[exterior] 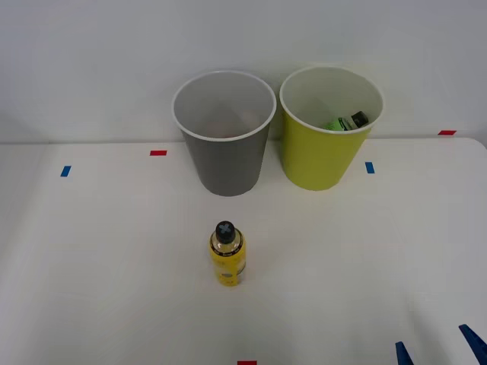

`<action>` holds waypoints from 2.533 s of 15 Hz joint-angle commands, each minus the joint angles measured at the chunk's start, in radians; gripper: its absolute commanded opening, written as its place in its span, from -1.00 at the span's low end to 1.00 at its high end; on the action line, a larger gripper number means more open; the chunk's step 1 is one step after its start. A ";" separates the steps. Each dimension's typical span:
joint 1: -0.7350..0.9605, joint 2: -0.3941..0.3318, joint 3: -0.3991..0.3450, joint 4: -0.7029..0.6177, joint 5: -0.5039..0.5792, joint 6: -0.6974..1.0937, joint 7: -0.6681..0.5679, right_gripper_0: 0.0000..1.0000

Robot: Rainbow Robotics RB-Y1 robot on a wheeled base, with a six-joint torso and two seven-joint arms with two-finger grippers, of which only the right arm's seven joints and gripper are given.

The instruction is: Put cans in the gray bin, plastic bottles in the light green bin

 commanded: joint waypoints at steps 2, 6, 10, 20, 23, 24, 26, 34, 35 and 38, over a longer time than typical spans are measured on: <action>0.033 0.007 -0.008 0.000 0.000 -0.040 -0.019 1.00; 0.031 -0.013 -0.013 0.000 -0.021 -0.042 0.006 1.00; 0.033 -0.017 -0.013 0.000 -0.038 -0.043 -0.008 1.00; 0.042 -0.026 -0.040 0.002 -0.050 -0.045 -0.057 1.00; 0.047 -0.026 -0.042 0.002 -0.015 -0.045 -0.048 1.00; 0.048 -0.026 -0.034 0.000 -0.004 -0.045 -0.044 1.00; 0.056 -0.026 -0.017 0.000 -0.004 -0.045 -0.031 1.00; 0.065 -0.026 -0.019 0.002 -0.009 -0.046 -0.002 1.00; 0.067 -0.026 -0.019 0.000 -0.013 -0.045 -0.002 1.00; 0.070 -0.026 -0.017 0.000 -0.015 -0.045 -0.001 1.00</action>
